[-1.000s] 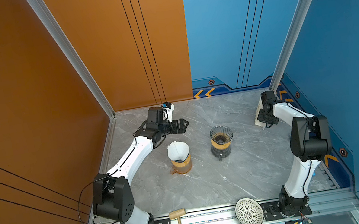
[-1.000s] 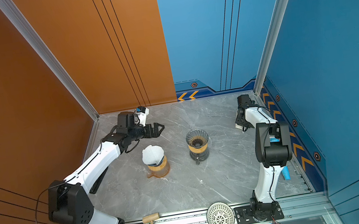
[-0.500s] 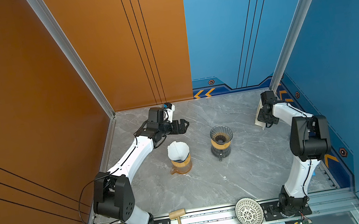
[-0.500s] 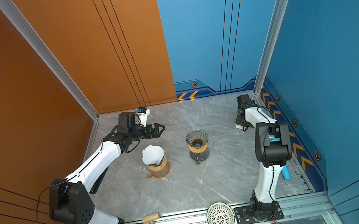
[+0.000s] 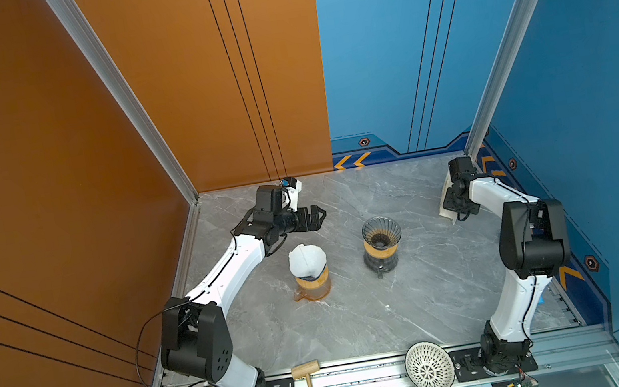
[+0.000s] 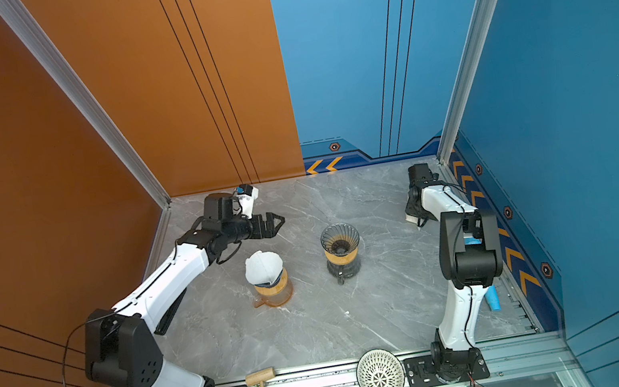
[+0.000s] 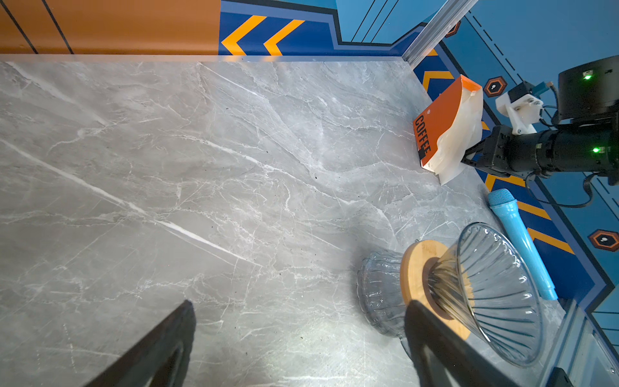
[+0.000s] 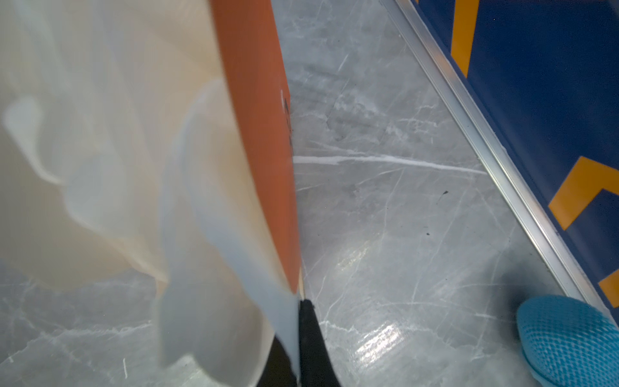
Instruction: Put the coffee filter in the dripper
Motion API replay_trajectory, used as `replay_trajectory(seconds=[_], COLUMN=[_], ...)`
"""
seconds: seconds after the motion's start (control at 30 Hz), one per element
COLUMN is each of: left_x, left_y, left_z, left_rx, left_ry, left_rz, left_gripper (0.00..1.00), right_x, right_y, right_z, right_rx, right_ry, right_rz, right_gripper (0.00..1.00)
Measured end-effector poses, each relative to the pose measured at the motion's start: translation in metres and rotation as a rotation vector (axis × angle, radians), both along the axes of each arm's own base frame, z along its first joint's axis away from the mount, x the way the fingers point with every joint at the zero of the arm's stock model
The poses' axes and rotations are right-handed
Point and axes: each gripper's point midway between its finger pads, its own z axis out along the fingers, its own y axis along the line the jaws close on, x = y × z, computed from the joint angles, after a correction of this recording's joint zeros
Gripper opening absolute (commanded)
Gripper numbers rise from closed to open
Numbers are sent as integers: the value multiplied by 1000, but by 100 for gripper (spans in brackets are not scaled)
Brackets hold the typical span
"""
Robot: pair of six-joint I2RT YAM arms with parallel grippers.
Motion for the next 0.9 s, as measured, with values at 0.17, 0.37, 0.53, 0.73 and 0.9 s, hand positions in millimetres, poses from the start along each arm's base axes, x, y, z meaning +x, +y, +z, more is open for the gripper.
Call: replay_trajectory(seconds=[0.17,0.37,0.53,0.73,0.9], left_x=[-1,-2,-2,1,0], left_y=[-2,-5,-6,-9,-11], left_z=[0,0,2,1,-3], left_rx=[0,0,-1,-1,2], left_ry=[0,0,-4,-3,6], left_rz=[-5,-11,-14,-18,-22], left_gripper=[98,98,98,98,98], right_x=[-8,-15,-27,-31,-28], right_y=[4,7,9,10,9], right_z=[3,7,1,-2,-1], right_rx=[11,19,23,23,18], right_ry=[8,7,31,43,29], right_rz=[8,10,13,10,9], right_gripper=[0,0,4,15,16])
